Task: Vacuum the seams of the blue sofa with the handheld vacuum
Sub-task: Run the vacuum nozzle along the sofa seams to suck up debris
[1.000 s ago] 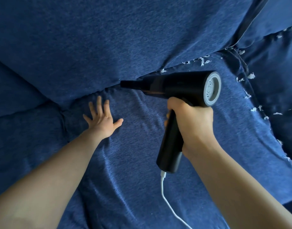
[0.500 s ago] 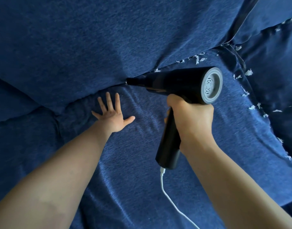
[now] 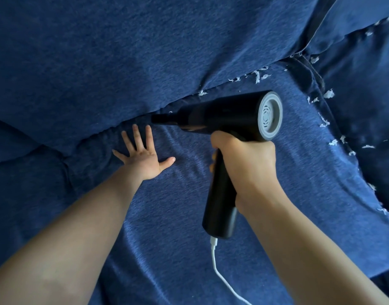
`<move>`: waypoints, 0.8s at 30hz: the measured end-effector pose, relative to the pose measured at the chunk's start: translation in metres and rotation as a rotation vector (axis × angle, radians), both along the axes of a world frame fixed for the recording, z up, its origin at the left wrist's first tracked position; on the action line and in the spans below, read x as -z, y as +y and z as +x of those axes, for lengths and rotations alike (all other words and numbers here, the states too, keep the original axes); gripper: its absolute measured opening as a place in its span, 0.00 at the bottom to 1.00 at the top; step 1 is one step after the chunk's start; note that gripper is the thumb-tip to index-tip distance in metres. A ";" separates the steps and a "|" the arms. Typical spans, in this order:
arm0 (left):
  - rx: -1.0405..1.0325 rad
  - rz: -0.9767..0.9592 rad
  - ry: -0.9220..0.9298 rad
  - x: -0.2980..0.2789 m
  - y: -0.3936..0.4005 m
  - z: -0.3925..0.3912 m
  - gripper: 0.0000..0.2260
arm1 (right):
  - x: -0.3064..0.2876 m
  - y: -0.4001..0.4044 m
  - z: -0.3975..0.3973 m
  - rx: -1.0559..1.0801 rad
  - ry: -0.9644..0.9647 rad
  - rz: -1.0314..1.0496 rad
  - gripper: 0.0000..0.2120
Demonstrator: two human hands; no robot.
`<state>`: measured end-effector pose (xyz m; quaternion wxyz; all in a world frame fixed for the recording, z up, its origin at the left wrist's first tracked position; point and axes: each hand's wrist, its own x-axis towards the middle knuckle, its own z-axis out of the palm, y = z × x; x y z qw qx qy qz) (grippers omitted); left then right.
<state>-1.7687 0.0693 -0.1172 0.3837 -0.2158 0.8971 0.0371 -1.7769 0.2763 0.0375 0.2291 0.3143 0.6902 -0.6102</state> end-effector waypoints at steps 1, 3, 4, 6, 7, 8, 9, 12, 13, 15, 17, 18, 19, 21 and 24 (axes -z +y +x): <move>0.000 0.001 0.000 0.000 0.000 0.000 0.54 | 0.000 0.001 0.001 -0.020 0.002 0.010 0.08; 0.000 0.000 0.000 0.000 0.001 0.000 0.54 | -0.001 0.002 0.002 -0.046 0.018 0.027 0.08; 0.000 -0.004 -0.001 0.000 0.000 0.000 0.54 | -0.002 0.003 0.001 -0.052 0.028 0.037 0.08; -0.005 -0.007 -0.005 0.000 0.001 0.000 0.54 | -0.004 0.006 0.001 -0.057 0.055 0.066 0.09; -0.009 -0.007 -0.007 -0.001 0.001 -0.001 0.54 | -0.006 0.008 0.000 -0.052 0.073 0.081 0.10; -0.009 -0.008 -0.010 0.000 0.001 -0.001 0.54 | -0.006 0.009 -0.001 -0.041 0.089 0.095 0.11; -0.008 -0.008 -0.012 -0.001 0.002 -0.001 0.54 | -0.006 0.011 -0.002 -0.027 0.099 0.112 0.12; -0.008 -0.011 -0.016 -0.002 0.001 -0.002 0.54 | -0.002 0.012 -0.009 0.010 0.097 0.141 0.15; -0.008 -0.011 -0.014 -0.001 0.001 -0.002 0.54 | -0.001 0.011 -0.011 0.020 0.090 0.138 0.15; -0.010 -0.010 -0.010 -0.001 0.000 -0.002 0.54 | -0.001 0.008 -0.014 0.022 0.083 0.131 0.13; -0.010 -0.015 -0.006 0.001 0.001 -0.002 0.54 | -0.002 0.006 -0.014 0.011 0.106 0.120 0.12; -0.008 -0.020 -0.006 0.001 0.002 -0.001 0.54 | -0.001 0.006 -0.014 0.004 0.119 0.118 0.12; -0.007 -0.022 -0.007 0.001 0.002 -0.001 0.54 | -0.001 0.006 -0.013 -0.001 0.126 0.115 0.12; -0.010 -0.021 -0.010 0.001 0.002 -0.001 0.54 | -0.001 0.007 -0.009 -0.012 0.119 0.099 0.11; -0.013 -0.013 -0.009 0.000 0.002 -0.002 0.54 | 0.000 0.006 -0.003 -0.036 0.109 0.079 0.10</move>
